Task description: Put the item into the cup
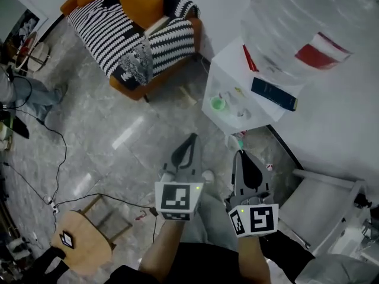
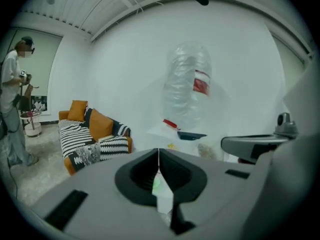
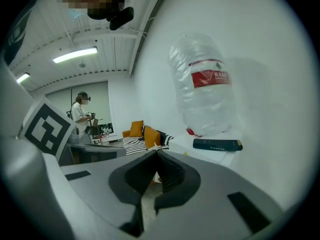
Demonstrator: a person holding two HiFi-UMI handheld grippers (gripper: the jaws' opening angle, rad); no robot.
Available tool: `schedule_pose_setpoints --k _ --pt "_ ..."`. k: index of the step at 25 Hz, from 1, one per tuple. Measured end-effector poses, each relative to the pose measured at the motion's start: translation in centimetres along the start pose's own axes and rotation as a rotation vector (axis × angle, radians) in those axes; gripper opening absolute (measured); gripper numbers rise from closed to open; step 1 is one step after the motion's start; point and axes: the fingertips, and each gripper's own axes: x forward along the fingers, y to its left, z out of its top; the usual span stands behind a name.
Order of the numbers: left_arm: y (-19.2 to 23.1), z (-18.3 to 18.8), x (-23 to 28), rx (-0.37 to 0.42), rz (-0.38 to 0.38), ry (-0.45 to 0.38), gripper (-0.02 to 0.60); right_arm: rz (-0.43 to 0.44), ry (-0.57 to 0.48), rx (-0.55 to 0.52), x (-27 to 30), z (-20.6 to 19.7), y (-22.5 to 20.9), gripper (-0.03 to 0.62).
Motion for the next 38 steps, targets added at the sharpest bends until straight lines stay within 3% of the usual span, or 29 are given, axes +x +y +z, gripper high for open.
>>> schedule_pose_setpoints --k 5,10,21,26,30,32,35,38 --pt "-0.3 -4.0 3.3 0.086 0.009 0.033 0.014 0.021 0.006 -0.014 2.4 -3.2 -1.3 0.011" --pt "-0.8 -8.8 6.8 0.039 0.012 0.069 0.014 0.020 0.029 -0.026 6.1 -7.9 -3.6 0.011" --pt "1.4 -17.5 11.0 0.099 -0.013 0.183 0.014 0.063 0.096 -0.199 14.1 -18.5 -6.3 0.011" --pt "2.5 -19.7 11.6 0.016 0.045 0.213 0.014 0.036 0.077 -0.321 16.8 -20.2 -7.1 0.011" --pt "2.8 -20.7 11.9 0.030 0.041 0.243 0.014 0.006 0.111 -0.395 18.9 -21.9 -7.2 0.011" --pt "2.7 -21.2 12.2 0.035 0.033 0.263 0.014 -0.023 0.157 -0.494 19.9 -23.2 -7.3 0.011" --pt "2.8 -21.5 12.8 0.037 0.029 0.260 0.014 -0.057 0.145 -0.700 21.8 -23.8 -7.1 0.011" --pt "2.8 -22.0 13.0 0.019 0.033 0.256 0.014 -0.058 0.157 -0.772 23.3 -24.8 -6.9 0.011"
